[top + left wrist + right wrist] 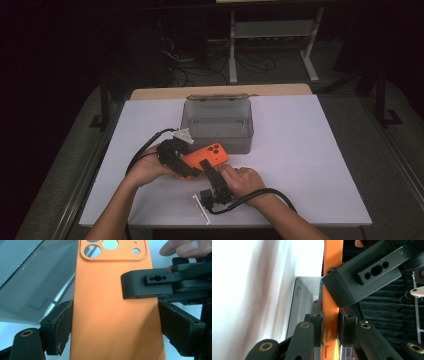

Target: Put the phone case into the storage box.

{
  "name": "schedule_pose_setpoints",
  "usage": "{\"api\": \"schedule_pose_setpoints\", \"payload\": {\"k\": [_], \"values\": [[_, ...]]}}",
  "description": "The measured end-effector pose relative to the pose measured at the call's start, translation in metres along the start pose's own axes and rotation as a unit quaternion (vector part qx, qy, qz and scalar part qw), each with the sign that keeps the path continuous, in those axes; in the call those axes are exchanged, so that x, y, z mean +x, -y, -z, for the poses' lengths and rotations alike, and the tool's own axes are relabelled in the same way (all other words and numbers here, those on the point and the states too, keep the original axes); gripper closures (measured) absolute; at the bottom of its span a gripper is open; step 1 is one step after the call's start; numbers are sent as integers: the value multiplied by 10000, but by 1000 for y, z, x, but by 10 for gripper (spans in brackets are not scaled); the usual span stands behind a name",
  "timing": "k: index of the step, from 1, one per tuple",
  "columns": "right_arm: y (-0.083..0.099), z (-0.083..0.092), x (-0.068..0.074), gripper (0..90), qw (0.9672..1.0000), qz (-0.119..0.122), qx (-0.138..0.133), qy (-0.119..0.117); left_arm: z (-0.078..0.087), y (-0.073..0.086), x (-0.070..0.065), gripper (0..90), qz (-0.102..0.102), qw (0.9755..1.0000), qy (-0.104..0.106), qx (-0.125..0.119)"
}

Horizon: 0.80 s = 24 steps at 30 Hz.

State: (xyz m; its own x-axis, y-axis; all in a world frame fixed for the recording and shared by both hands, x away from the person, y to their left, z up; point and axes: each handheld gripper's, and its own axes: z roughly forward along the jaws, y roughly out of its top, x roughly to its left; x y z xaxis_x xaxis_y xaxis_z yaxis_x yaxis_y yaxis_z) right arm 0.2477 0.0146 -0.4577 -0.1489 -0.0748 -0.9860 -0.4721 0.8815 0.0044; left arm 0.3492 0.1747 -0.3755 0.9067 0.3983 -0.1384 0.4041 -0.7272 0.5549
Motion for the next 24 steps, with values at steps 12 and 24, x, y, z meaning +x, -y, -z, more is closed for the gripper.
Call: {"api": "schedule_pose_setpoints", "payload": {"k": [12, 24], "values": [[0, 0, 4, 778, 9998, 68, -15, 172, -1, 0, 0, 162, 30, 10000, 26, 19], [0, 0, 4, 782, 9997, 117, -12, 191, -1, 1, 1, 158, 26, 10000, 69, -9]]}}
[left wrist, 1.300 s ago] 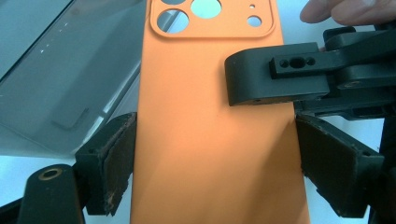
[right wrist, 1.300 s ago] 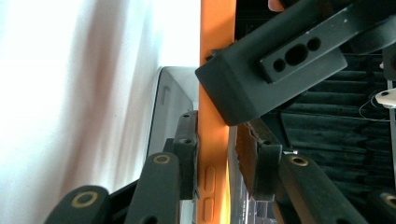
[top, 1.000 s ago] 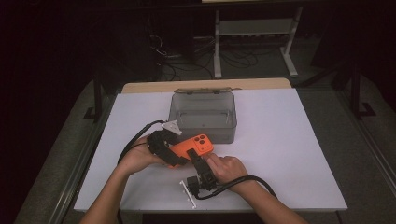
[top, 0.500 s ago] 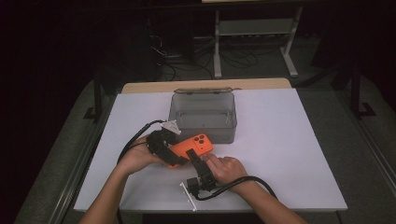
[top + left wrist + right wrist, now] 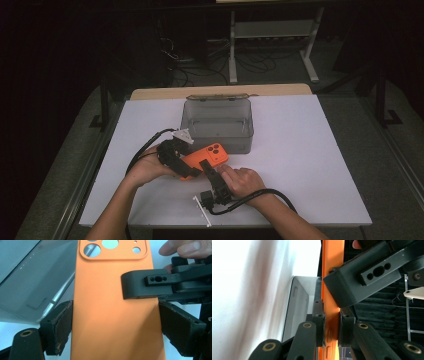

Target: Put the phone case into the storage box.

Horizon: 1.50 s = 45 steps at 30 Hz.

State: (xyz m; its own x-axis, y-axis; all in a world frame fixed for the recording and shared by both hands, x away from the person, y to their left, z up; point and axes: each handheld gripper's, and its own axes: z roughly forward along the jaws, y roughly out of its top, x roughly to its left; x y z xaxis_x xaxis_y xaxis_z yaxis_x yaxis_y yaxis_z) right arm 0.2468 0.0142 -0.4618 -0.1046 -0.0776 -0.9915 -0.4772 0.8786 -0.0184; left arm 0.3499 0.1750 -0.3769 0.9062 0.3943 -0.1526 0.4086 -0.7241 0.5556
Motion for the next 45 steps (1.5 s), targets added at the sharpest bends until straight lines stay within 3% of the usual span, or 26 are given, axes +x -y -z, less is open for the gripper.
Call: {"api": "schedule_pose_setpoints", "payload": {"k": [14, 29, 36, 45], "values": [[-1, 1, 0, 786, 10000, 13, -52, -21, 1, 1, -2, 156, -30, 10000, -15, -68], [3, 0, 0, 786, 10000, -49, -13, -61, 16, 4, -3, 154, -49, 9996, -70, -273], [8, -1, 0, 786, 10000, -58, 28, -68, 26, 12, 0, 155, -24, 9988, -184, -448], [11, 2, -2, 787, 10000, -76, 31, -46, 40, 37, 0, 156, 48, 9971, -467, -604]]}}
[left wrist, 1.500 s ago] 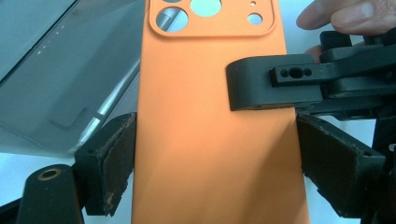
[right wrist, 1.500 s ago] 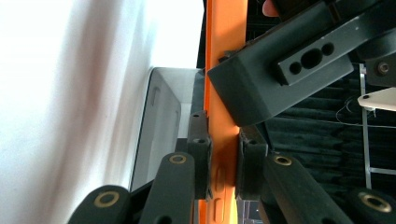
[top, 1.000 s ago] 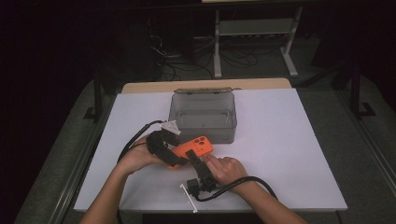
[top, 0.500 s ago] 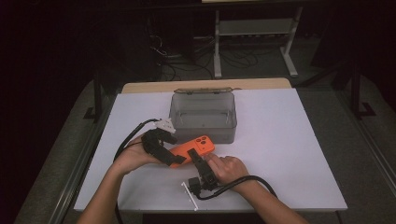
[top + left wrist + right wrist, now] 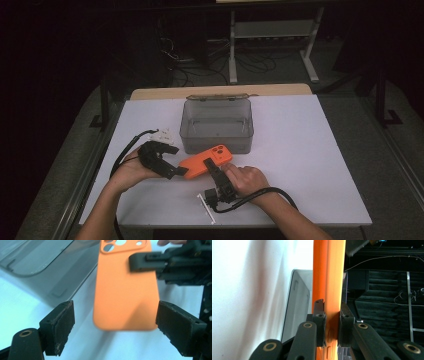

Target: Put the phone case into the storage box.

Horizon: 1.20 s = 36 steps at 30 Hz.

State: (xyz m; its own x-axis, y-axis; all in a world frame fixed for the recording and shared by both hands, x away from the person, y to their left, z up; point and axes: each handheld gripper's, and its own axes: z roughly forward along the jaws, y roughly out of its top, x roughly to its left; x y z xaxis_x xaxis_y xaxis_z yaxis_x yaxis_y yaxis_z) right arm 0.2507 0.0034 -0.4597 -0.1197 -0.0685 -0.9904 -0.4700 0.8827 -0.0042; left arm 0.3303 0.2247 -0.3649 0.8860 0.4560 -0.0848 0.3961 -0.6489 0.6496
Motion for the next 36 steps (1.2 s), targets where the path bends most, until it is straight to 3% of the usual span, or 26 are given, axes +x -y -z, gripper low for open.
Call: {"api": "schedule_pose_setpoints", "payload": {"k": [8, 15, 21, 31, 36], "values": [[0, 0, -1, 787, 10000, 38, 6, 25, 10, 30, 2, 147, 175, 9992, -148, -325], [-1, 2, -2, 787, 10000, 58, 0, 12, 7, 49, -3, 114, 236, 9981, -269, -497], [0, 4, -3, 787, 10000, 36, -4, 49, 0, 64, -8, 34, 256, 9965, -414, -673], [-1, 7, -5, 787, 10000, 31, -11, 86, -14, 73, -14, 0, 188, 9942, -388, -987], [0, 10, -7, 787, 9999, 7, -10, 129, -21, 75, -17, 0, 74, 9958, -377, -830]]}}
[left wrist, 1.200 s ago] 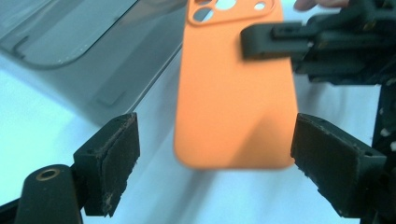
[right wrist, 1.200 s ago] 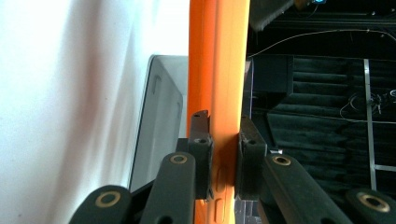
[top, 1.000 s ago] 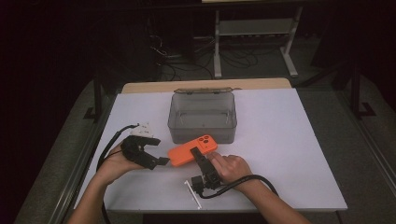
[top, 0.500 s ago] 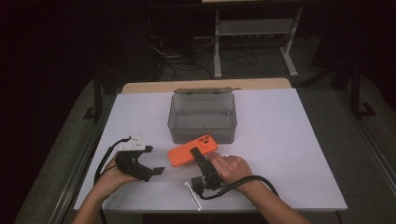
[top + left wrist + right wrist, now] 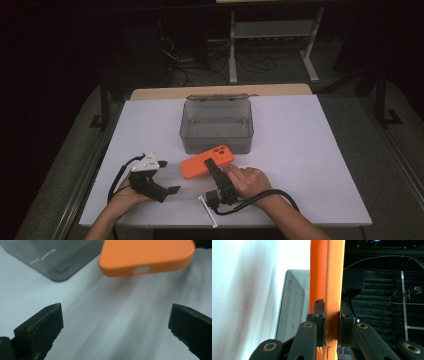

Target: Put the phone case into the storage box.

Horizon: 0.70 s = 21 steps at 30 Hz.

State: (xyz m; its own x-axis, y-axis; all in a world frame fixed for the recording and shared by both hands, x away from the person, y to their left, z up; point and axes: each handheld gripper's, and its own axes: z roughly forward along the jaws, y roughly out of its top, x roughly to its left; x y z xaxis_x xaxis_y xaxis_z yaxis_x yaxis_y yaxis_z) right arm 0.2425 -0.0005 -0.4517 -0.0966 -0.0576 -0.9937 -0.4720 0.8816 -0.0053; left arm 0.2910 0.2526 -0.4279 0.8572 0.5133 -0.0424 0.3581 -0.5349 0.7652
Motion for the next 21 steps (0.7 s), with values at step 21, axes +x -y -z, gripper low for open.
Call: {"api": "schedule_pose_setpoints", "payload": {"k": [21], "values": [[1, 2, -10, 788, 9990, -432, -1, -122, -6, 4, -1, 0, -35, 9999, 9, 154]]}}
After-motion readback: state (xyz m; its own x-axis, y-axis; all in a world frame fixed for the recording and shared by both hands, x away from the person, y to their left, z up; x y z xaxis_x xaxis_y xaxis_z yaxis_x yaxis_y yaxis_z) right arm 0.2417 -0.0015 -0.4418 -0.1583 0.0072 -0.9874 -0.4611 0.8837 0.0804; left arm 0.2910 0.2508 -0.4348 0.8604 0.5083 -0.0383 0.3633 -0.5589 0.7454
